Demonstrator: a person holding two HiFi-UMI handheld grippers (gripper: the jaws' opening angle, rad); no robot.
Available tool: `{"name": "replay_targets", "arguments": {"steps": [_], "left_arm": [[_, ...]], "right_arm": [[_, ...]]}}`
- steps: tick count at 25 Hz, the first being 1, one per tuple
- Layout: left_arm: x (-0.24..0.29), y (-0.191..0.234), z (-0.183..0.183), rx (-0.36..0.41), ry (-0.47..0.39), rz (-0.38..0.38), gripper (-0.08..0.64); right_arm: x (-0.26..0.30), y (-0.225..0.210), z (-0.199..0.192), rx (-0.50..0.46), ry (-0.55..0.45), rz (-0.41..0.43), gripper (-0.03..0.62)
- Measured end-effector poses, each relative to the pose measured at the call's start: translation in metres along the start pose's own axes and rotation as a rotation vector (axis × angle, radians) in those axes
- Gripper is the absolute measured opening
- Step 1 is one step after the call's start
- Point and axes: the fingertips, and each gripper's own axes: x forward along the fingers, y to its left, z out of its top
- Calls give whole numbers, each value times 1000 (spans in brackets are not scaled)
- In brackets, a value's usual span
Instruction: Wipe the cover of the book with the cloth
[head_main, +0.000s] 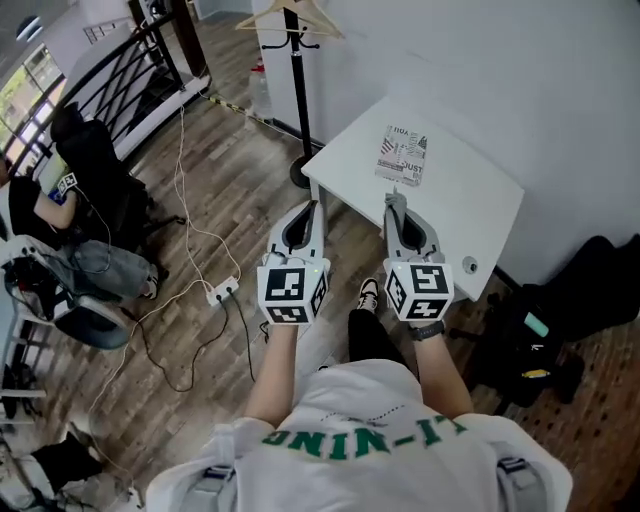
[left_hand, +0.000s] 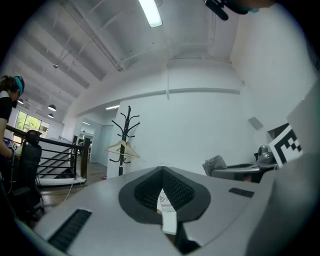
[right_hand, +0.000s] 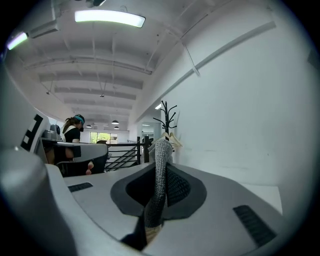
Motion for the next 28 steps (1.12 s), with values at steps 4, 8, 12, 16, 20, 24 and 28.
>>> {"name": "replay_targets", "arguments": {"steps": [4,8,12,16,20,24,28], "left_arm": [[83,-1,1,41,2,-45,8],[168,-14,15,61,1,-105,8],[251,-27,26,51,4,-146,8],[330,-47,23,52,34,-199,8],[401,-62,-1,42,98,-226,8],[442,-58,-36,9,157,-244,8],[480,-37,-61,-17,220,-269,8]], "right_arm": [[51,-59,7,23,-30,-52,37],[101,-122,25,26,-53,-100,37],[148,-176,44,23,-68,-118,37],[194,-234,44,57,-40,-137,38],[236,-294,24,98,9,-158,38],[274,-329,-16,150,91,-181,38],[326,-341,-58,150,222,-179,40]]}}
